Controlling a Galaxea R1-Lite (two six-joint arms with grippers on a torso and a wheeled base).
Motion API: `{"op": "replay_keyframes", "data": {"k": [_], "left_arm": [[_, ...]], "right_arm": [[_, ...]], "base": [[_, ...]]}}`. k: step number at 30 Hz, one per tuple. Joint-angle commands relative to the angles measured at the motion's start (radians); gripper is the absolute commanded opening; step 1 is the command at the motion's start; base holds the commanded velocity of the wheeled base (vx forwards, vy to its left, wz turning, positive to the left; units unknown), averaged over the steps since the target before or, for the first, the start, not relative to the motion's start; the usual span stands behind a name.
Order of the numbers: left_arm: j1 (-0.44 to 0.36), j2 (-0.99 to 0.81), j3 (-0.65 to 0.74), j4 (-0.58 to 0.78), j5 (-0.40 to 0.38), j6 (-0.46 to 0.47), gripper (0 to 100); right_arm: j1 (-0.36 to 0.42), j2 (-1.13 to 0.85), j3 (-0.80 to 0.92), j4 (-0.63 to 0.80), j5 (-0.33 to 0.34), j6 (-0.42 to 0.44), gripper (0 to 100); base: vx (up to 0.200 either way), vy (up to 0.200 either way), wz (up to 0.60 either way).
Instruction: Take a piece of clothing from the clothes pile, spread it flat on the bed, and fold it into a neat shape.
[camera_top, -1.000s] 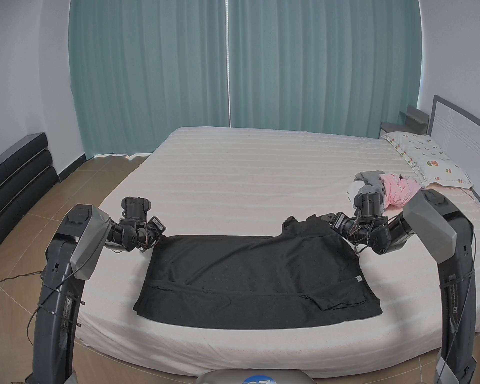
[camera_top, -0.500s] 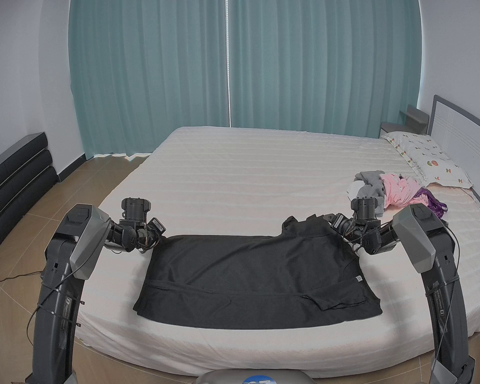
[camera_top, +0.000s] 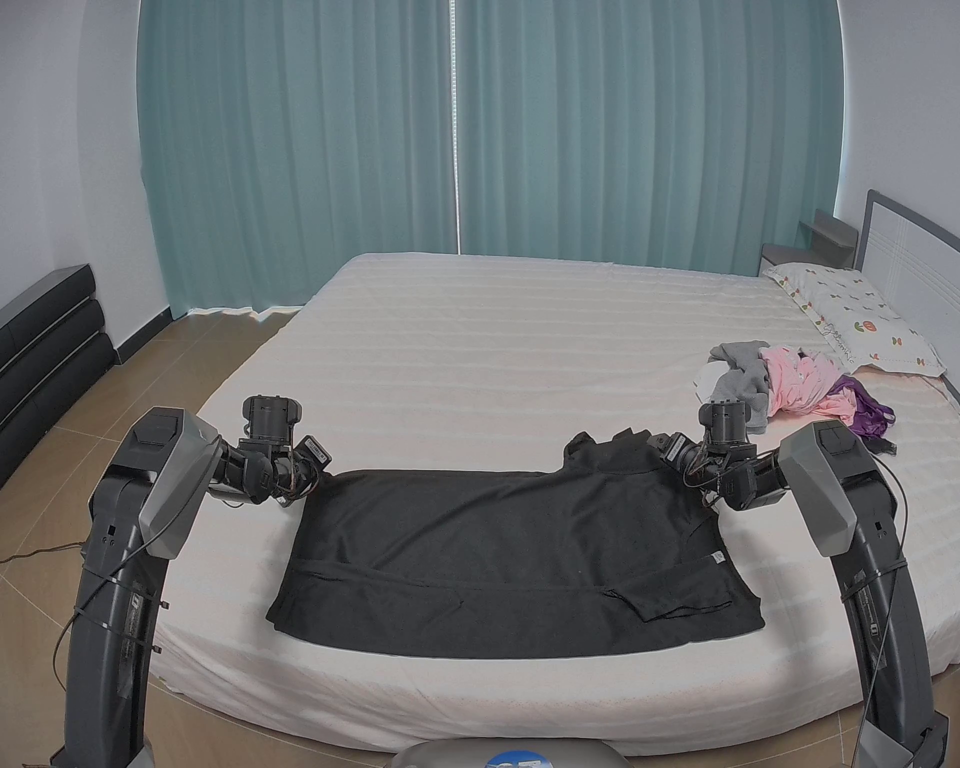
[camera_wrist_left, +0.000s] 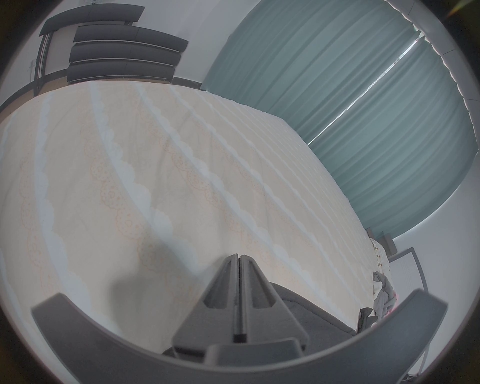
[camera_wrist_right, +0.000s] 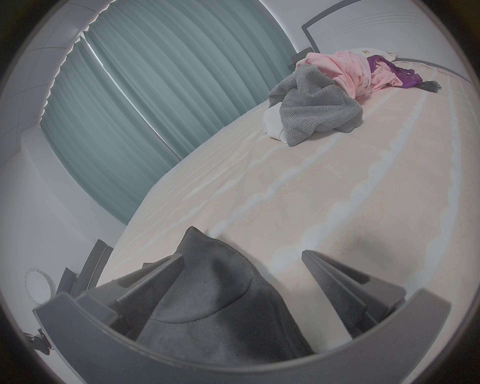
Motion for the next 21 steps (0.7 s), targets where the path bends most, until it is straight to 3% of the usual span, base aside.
{"op": "replay_keyframes", "data": {"k": [1,2,12,21], "left_arm": [[0.0,-0.001,0.0,0.0,0.0,0.0,0],[-0.001,-0.001,0.0,0.0,0.0,0.0,0],[-0.015,-0.001,0.012,-0.008,0.003,0.004,0],[-0.018,-0.03,0.014,-0.006,0.023,0.003,0]], "right_arm": [[0.002,0.011,-0.003,0.01,0.002,0.001,100],[0.0,0.012,-0.005,0.013,0.002,0.001,0],[-0.014,-0.014,0.014,0.016,0.002,0.011,0],[-0.017,-0.126,0.14,0.004,0.016,0.08,0]], "base": [[0.0,0.0,0.0],[0.0,0.0,0.0],[0.0,0.0,0.0],[0.0,0.0,0.0]]}}
